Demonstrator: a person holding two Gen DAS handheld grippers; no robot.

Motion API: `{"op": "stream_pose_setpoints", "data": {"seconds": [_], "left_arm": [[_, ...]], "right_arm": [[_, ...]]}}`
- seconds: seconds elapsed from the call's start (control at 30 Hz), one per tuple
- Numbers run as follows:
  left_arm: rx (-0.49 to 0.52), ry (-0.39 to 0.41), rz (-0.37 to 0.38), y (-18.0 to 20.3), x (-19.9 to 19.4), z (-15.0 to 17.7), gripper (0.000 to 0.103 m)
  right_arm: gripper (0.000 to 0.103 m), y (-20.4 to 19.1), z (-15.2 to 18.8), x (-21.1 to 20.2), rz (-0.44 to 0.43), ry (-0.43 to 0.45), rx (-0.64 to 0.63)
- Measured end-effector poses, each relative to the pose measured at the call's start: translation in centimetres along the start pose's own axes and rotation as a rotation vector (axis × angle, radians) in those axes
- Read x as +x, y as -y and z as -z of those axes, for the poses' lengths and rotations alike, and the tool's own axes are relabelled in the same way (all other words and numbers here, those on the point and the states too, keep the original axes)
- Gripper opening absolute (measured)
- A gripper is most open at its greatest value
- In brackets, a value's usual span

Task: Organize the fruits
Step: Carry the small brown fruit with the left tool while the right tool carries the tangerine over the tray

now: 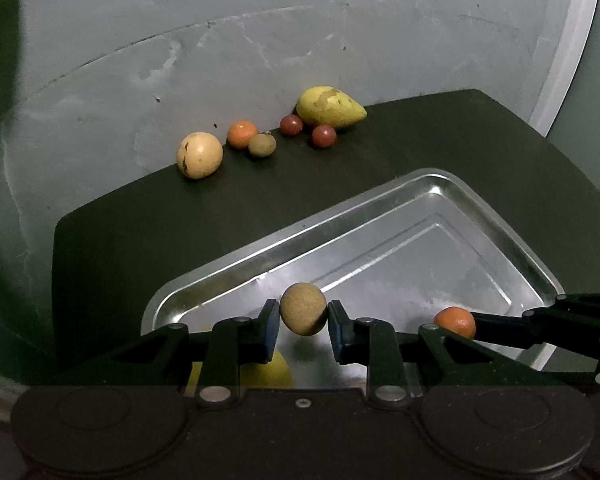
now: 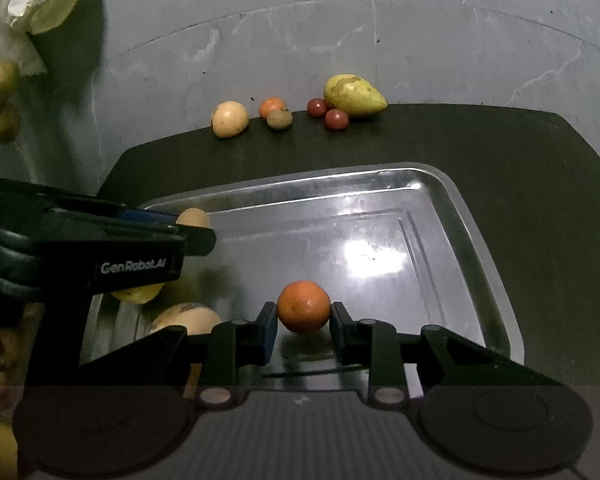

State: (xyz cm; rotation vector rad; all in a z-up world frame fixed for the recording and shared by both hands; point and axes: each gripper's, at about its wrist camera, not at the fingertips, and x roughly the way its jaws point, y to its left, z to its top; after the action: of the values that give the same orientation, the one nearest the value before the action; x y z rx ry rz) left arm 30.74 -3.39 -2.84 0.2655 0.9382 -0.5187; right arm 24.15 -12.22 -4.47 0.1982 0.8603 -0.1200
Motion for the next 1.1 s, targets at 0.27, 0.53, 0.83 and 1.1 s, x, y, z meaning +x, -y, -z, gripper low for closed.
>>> {"op": "stream_pose_setpoints", "data": {"seconds": [0.27, 0.53, 0.83, 1.1], "left_arm": [[0.018, -0.008, 0.002, 0.15, 0.15, -0.06, 0.028], [0.027, -0.017, 0.006, 0.38, 0.37, -0.13, 0.028], [0.035, -0.025, 0.019, 0.35, 0.45, -0.07, 0.028], [0.036, -0.029, 0.035, 0.46, 0.46, 0.0, 0.028]], "right_arm": [[0.032, 0.01, 0.42, -0.06, -0.002, -0.011, -0.008], [0.032, 0.12, 0.61, 0.03, 0.0, -0.024, -0.007], [0.032, 0.19, 0.8, 0.09, -0.004, -0.033, -0.011], [0.032, 0.19, 0.95, 0.03, -0.003, -0.035, -0.014]]}}
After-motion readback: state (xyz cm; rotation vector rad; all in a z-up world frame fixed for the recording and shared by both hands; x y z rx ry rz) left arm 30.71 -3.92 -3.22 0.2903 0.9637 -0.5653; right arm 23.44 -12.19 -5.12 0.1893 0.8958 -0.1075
